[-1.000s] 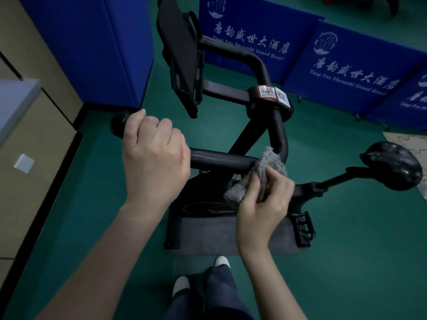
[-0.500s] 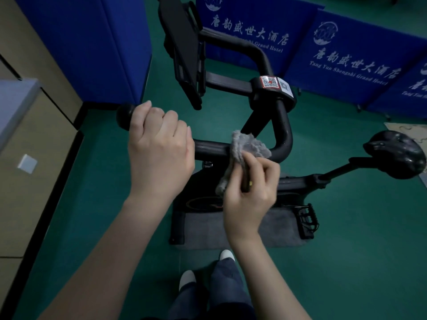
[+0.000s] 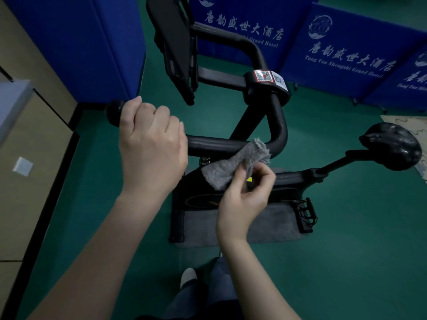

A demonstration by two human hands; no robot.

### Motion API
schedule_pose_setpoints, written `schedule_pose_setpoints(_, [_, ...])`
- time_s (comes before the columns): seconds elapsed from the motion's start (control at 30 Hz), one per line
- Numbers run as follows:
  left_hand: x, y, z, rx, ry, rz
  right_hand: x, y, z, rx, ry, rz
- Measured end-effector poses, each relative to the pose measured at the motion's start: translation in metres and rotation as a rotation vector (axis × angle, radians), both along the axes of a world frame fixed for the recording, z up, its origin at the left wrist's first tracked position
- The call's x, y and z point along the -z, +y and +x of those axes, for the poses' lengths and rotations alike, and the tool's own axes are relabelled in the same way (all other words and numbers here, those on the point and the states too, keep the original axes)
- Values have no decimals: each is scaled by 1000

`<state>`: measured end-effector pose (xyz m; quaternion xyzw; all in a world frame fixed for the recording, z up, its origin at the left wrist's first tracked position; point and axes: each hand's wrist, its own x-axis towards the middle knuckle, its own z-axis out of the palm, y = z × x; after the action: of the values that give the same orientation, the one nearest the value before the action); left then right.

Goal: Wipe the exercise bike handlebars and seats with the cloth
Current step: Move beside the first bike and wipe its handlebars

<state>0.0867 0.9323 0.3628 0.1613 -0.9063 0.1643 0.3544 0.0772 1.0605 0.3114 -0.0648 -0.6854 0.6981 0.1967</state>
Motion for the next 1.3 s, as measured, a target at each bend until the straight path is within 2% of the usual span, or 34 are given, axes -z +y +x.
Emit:
schedule_pose_setpoints(0.23, [0,-2,0,2,11,-21,-1,9,14,-199,-164,-197])
schedule_pose_setpoints(0.47, [-1,-1,1,9,8,-24,5,16,11,-429,-526,-203])
schedule_pose_setpoints(0.67, [-3,-1,3,37,-13,-14,-17,-10,2,-635,-584,-577])
schedule_pose_setpoints(0.8, [-3,-2,3,42,-2,-10,-25,-12,0,-663,-659,-740])
schedule_pose_setpoints(0.9, [-2,-3,2,45,1,-15,-26,-8,-3,-707,-662,-745])
schedule_pose_setpoints(1.13, [-2,-4,2,39,2,-24,-21,18,-21,-468,-605,-747])
schedule_pose_setpoints(1.3, [-3,1,1,21,-13,21,-25,9,-19,-639,-670,-612])
